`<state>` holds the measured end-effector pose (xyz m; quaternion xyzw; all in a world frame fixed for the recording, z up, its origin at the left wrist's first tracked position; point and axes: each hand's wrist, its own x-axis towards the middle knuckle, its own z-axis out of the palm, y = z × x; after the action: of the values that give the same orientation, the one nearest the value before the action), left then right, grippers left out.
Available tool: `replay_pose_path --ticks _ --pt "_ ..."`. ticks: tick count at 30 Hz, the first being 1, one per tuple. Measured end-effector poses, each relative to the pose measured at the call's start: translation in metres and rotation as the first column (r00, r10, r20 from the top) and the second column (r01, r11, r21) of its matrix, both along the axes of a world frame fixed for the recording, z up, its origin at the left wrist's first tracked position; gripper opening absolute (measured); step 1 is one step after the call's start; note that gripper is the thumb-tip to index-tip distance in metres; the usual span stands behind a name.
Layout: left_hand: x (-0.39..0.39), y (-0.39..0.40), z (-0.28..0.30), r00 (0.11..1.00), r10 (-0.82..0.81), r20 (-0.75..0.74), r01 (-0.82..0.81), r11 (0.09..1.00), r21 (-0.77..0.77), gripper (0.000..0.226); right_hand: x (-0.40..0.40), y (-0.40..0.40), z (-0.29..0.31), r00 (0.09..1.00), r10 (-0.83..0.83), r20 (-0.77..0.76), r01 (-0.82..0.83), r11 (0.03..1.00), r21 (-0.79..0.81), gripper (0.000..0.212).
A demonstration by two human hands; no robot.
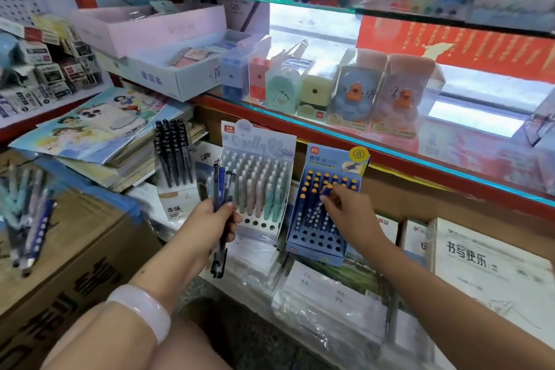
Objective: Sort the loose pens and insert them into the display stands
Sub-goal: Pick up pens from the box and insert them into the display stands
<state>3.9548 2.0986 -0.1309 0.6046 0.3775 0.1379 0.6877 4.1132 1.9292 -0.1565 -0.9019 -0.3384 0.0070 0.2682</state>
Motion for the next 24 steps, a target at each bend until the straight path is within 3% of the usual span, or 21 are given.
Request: replay_pose_path --ticks 9,17,24 --pt "0.001 -0.003 0.003 1.0 -0.015 0.024 0.016 1.0 -0.013 0.018 0.001 0.016 -0.007 0.998 0.049 0.038 -0.045 0.994 -0.097 0.02" --pt "-0.004 -0.006 0.007 0.996 -0.065 0.055 0.063 0.997 0.051 0.016 -0.008 0.018 -0.025 0.999 0.009 -0.053 -0.019 0.982 -0.188 0.022" --pt "-0.007 -0.004 0.009 0.998 0.007 0.055 -0.009 0.999 0.032 0.019 -0.011 0.015 -0.021 0.993 -0.083 -0.085 0.076 0.994 -0.085 0.027"
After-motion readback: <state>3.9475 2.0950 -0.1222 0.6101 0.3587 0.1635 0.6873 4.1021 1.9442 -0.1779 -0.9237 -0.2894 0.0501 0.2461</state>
